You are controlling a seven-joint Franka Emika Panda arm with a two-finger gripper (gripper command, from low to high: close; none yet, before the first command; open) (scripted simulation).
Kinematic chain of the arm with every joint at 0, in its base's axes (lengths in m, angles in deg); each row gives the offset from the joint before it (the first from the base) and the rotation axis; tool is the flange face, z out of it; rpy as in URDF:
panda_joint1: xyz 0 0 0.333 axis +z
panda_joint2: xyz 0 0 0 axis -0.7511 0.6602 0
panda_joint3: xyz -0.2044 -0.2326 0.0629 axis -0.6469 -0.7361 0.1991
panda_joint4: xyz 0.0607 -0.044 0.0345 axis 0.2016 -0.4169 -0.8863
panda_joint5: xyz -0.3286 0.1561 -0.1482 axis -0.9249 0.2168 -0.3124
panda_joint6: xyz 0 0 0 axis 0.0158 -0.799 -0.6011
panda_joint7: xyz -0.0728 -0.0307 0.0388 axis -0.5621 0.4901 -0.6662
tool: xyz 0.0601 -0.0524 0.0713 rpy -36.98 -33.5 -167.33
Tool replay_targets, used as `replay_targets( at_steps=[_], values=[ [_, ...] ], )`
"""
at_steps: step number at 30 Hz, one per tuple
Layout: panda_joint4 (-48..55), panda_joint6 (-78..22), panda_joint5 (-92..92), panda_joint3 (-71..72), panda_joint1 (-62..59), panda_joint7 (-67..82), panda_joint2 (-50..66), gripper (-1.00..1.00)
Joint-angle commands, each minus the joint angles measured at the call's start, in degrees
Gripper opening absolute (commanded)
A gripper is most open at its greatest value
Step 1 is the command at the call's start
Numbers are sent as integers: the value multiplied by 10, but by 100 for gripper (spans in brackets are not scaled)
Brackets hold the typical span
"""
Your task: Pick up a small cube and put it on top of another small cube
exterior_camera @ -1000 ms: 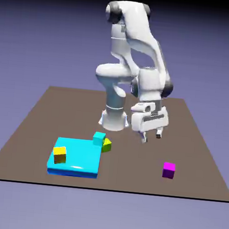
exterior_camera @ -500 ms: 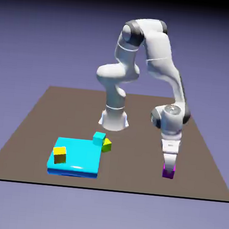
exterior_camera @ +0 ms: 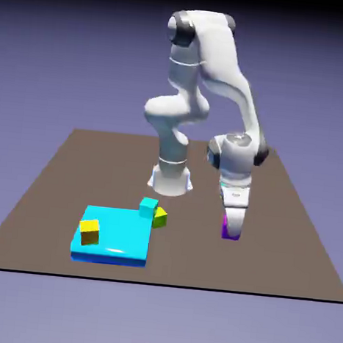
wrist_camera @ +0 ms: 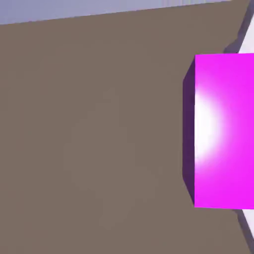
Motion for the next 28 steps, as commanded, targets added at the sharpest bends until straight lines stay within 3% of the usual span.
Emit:
replay_targets(
  at_steps=[1,17,25,26,28],
  values=[
    [-10,-12,-13,-16,2,25,-20,-100],
    [-166,-217,-214,-263,-99,420,-337,-100],
    [-202,-50,-176,-309,-56,459,-204,-100],
    [-202,-50,-176,-309,-56,459,-204,100],
    [-197,-75,-182,-302,-62,453,-224,100]
  ],
)
